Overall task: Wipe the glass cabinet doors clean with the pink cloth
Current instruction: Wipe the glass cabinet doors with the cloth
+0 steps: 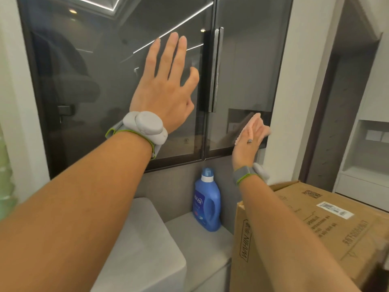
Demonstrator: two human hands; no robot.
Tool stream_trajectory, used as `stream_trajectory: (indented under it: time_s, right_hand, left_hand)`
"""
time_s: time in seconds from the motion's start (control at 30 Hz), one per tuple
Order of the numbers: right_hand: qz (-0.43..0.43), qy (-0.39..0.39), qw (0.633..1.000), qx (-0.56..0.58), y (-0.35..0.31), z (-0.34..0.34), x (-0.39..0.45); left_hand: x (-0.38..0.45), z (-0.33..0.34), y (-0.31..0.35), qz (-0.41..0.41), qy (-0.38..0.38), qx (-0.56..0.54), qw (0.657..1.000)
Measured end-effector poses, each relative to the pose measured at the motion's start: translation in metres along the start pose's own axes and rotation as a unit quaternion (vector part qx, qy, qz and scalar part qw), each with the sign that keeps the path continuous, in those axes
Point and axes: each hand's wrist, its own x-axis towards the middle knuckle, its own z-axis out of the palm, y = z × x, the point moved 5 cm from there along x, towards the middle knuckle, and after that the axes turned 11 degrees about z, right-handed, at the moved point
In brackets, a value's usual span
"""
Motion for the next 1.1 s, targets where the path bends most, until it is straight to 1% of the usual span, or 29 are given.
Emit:
stream_trajectory:
  time_s: [0.07, 0.1, 0.2, 0.3, 0.37, 0.43, 0.5, 0.57, 0.63, 0.73, 0.83, 0.93, 0.97, 1.03, 1.1]
  right_hand:
    - [-0.025, -0.008, 0.999, -0.036, 0.006, 0.006, -0.016]
    - [-0.031, 0.002, 0.999, -0.041, 0.006, 0.006, -0.022]
    - [-0.015, 0.010, 1.000, -0.008, -0.004, 0.013, -0.050]
    - [-0.037, 0.006, 0.999, 0.011, -0.023, 0.021, -0.075]
    - [-0.081, -0.011, 0.997, 0.016, -0.039, 0.024, -0.086]
    - [-0.145, -0.060, 0.987, 0.013, -0.052, 0.032, -0.102]
    - [-0.205, -0.122, 0.970, -0.048, -0.054, 0.044, -0.125]
    - [-0.256, -0.149, 0.951, -0.093, -0.047, 0.047, -0.138]
    - [-0.284, -0.157, 0.940, -0.110, -0.036, 0.041, -0.140]
    - [-0.299, -0.150, 0.936, -0.114, -0.019, 0.030, -0.141]
    - [-0.304, -0.147, 0.932, -0.129, 0.000, 0.017, -0.139]
    - [-0.228, -0.120, 0.957, -0.132, 0.003, 0.003, -0.115]
    - [-0.220, -0.110, 0.961, -0.128, -0.001, 0.002, -0.112]
    - [-0.245, -0.102, 0.959, -0.096, -0.017, 0.007, -0.118]
    - [-0.292, -0.124, 0.945, -0.081, -0.031, 0.022, -0.144]
  left_hand:
    - [0.001, 0.000, 0.002, 0.003, -0.002, -0.002, 1.000]
    - [0.001, 0.000, 0.003, 0.004, -0.004, -0.004, 1.000]
    - [0.001, 0.000, 0.002, -0.001, -0.006, -0.012, 1.000]
    - [0.001, -0.002, 0.002, 0.013, -0.005, -0.020, 1.000]
    - [0.001, -0.002, 0.002, 0.020, -0.009, -0.017, 1.000]
    - [-0.001, -0.001, 0.002, 0.016, -0.014, -0.016, 1.000]
    - [-0.001, -0.001, 0.001, 0.014, -0.013, -0.016, 1.000]
    - [-0.002, -0.001, 0.001, 0.016, -0.011, -0.012, 1.000]
    - [-0.004, -0.001, 0.003, 0.023, -0.002, -0.008, 1.000]
    - [-0.010, -0.001, 0.010, 0.052, 0.000, 0.005, 0.999]
    - [-0.018, -0.002, 0.015, 0.063, -0.001, 0.004, 0.998]
    - [-0.025, -0.005, 0.019, 0.074, 0.010, 0.014, 0.997]
    - [-0.026, -0.005, 0.020, 0.075, 0.015, 0.015, 0.997]
    - [-0.026, -0.005, 0.022, 0.072, 0.021, 0.016, 0.997]
    - [-0.026, -0.004, 0.022, 0.071, 0.022, 0.014, 0.997]
